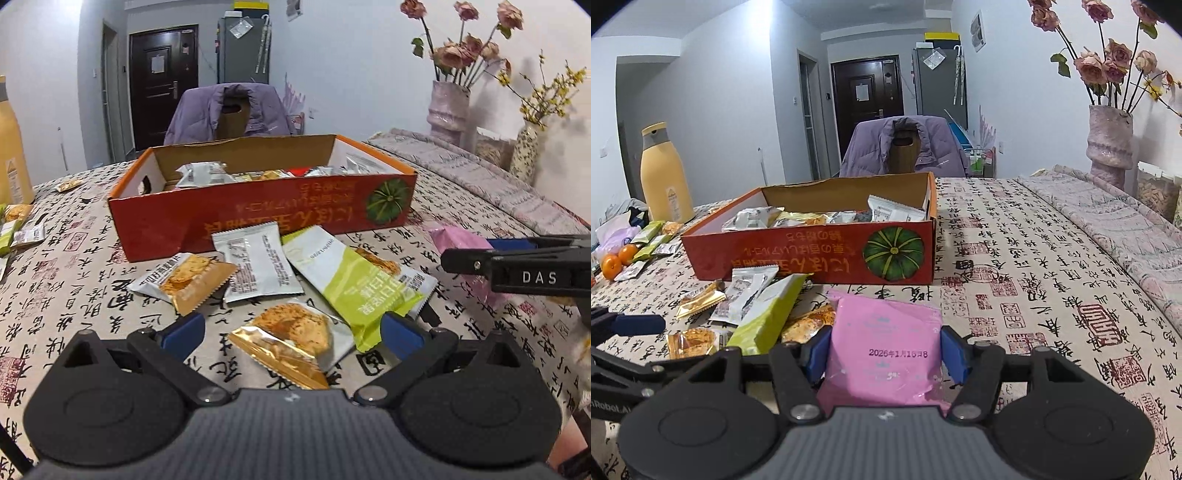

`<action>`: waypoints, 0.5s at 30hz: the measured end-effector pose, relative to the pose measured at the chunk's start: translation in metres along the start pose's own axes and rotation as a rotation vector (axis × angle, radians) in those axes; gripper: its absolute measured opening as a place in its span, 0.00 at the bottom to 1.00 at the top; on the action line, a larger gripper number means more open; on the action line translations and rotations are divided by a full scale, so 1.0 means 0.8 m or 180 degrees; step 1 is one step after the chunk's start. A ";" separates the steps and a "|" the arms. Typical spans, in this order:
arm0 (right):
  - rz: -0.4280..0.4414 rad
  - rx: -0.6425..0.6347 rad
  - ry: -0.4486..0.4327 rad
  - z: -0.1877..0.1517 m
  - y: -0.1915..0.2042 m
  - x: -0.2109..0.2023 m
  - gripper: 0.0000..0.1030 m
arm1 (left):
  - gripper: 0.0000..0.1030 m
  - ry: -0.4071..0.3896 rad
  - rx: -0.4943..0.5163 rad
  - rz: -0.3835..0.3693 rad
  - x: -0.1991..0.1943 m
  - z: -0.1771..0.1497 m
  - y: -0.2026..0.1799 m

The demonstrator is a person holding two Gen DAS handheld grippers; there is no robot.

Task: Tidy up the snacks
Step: 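Grasp the pink packet with the right tool while the left tool reaches a gold cookie packet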

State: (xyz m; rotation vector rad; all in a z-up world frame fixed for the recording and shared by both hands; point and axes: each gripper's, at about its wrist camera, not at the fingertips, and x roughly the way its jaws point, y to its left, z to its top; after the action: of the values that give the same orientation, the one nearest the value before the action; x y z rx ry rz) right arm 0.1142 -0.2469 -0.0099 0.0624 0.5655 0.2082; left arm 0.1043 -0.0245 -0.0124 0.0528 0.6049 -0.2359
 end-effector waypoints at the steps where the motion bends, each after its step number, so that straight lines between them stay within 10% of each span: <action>1: -0.0001 0.0007 0.0001 0.000 -0.001 0.000 0.59 | 1.00 0.0011 0.0023 0.0003 0.001 0.000 -0.001; 15: 0.0013 0.0060 0.0011 -0.005 -0.008 -0.001 0.59 | 0.98 0.0112 0.0275 -0.0005 0.020 0.003 -0.018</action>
State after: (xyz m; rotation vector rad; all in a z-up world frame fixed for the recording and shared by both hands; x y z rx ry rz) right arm 0.1125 -0.2534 -0.0137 0.0816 0.5709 0.2070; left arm 0.1151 -0.0418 -0.0192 0.1401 0.6298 -0.2631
